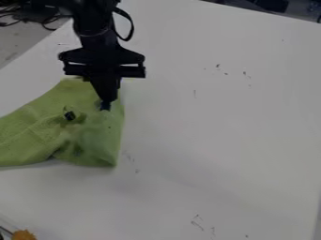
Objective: Unfold the cloth from left to the right
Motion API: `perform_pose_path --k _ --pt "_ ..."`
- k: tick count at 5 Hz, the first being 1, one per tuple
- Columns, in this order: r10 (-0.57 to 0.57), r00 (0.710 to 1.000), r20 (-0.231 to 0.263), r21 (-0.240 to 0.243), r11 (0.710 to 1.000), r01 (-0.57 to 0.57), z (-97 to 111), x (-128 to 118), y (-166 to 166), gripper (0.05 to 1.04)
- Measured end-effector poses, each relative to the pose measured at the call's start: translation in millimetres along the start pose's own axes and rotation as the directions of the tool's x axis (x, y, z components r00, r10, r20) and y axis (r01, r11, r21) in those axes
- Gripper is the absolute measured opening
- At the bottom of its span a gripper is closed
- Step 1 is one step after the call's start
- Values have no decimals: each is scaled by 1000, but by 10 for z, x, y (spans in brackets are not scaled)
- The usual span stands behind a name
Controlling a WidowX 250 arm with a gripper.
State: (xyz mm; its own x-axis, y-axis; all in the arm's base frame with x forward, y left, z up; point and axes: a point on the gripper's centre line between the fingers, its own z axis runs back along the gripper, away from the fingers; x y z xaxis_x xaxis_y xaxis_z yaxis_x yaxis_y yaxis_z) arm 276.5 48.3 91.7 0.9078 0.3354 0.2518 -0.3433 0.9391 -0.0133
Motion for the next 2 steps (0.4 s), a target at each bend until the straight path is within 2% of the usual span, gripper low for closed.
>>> perform_pose_path --k 2 --pt "6 1000 4 -37 999 -6 -101 -26 -279 55"
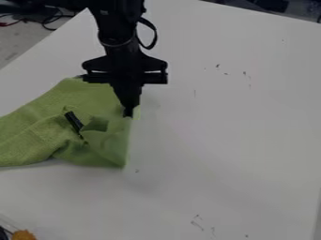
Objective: Unfold the cloth from left to the right
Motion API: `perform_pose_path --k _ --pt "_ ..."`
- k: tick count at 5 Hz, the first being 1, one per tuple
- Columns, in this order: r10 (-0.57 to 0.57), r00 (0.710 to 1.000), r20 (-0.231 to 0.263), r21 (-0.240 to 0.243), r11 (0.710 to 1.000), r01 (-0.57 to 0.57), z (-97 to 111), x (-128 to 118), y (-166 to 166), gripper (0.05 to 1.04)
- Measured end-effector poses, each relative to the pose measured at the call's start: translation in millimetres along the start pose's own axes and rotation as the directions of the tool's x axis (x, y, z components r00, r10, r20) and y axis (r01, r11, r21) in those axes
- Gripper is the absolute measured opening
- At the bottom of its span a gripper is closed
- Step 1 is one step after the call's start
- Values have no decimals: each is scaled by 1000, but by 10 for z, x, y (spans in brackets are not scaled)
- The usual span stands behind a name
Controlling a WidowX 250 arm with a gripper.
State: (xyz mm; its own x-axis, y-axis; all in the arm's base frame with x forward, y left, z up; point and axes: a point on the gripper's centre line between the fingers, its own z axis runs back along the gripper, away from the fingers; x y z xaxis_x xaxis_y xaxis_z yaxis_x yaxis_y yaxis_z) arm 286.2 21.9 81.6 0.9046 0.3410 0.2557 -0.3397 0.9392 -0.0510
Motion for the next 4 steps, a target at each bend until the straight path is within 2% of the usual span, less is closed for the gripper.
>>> perform_pose_path --k 2,4 --pt "47 998 30 -35 998 -46 -116 -67 -232 55" --pt "46 998 41 -44 998 -45 -199 -103 -408 55"
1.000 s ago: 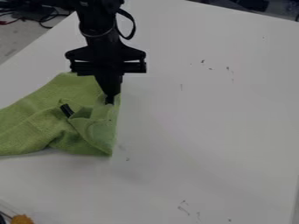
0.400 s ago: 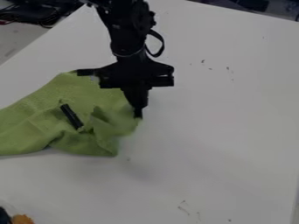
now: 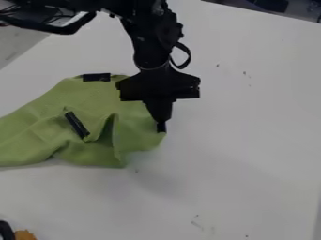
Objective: Unfold the cloth from left to the right
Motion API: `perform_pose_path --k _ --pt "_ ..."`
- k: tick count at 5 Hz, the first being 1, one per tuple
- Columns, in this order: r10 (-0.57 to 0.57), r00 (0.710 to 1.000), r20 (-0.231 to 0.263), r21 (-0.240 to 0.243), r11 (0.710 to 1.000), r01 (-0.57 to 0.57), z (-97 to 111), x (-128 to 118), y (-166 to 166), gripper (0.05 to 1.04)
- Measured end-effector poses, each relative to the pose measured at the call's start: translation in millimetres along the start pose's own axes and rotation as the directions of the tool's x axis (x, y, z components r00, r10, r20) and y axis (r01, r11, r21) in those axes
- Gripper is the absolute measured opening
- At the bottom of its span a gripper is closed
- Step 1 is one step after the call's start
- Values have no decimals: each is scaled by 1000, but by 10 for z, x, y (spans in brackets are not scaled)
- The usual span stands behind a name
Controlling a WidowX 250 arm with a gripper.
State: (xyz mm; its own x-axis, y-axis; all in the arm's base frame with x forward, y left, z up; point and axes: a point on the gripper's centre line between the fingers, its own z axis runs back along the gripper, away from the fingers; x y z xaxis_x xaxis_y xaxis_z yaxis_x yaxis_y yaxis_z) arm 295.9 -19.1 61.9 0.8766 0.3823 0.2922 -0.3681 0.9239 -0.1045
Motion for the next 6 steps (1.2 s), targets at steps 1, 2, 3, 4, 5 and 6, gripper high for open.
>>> perform_pose_path --k 1,2,3,4,5,6 --pt "-7 1000 19 -7 1000 7 -20 24 -137 55" --pt "-17 1000 23 -12 1000 17 -65 65 -200 55" --pt "-36 999 18 -17 999 36 -126 140 -266 55" --pt "-62 998 9 -21 998 62 -178 154 -327 55" --pt "-79 997 3 -22 997 79 -212 167 -345 79" --pt "-80 997 11 -28 996 81 -216 175 -359 235"
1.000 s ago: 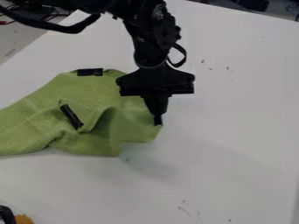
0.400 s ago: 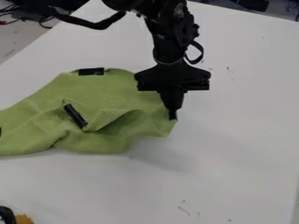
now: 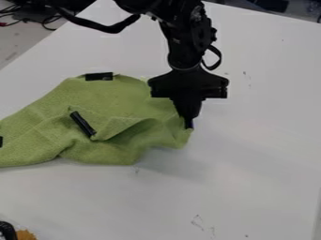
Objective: Unfold the cloth from left to the right
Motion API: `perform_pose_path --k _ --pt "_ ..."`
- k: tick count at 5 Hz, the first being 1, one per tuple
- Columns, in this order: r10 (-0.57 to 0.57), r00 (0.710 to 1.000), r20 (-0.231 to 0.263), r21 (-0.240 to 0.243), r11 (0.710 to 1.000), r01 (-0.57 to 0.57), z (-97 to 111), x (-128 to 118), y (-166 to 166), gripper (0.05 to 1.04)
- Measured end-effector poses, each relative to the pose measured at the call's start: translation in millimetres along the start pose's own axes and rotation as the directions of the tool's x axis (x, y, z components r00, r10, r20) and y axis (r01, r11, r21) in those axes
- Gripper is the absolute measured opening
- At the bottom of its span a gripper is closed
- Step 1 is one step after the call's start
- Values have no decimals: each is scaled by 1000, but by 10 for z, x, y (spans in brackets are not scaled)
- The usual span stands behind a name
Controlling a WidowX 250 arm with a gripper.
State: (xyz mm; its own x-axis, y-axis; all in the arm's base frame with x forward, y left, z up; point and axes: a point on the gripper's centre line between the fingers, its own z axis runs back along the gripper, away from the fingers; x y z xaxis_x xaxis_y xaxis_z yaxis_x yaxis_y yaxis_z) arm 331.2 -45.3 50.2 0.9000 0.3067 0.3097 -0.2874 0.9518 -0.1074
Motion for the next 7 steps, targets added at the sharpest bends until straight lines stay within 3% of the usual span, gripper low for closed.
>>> perform_pose_path --k 2,3,5,7 --pt "-3 1000 -13 1 1000 3 0 -19 6 813" --pt "-24 1000 -15 4 1000 24 48 41 -18 1010" --pt "-184 983 -21 68 980 185 154 177 40 1001" --pt "-208 963 -171 60 973 221 41 117 193 1001"
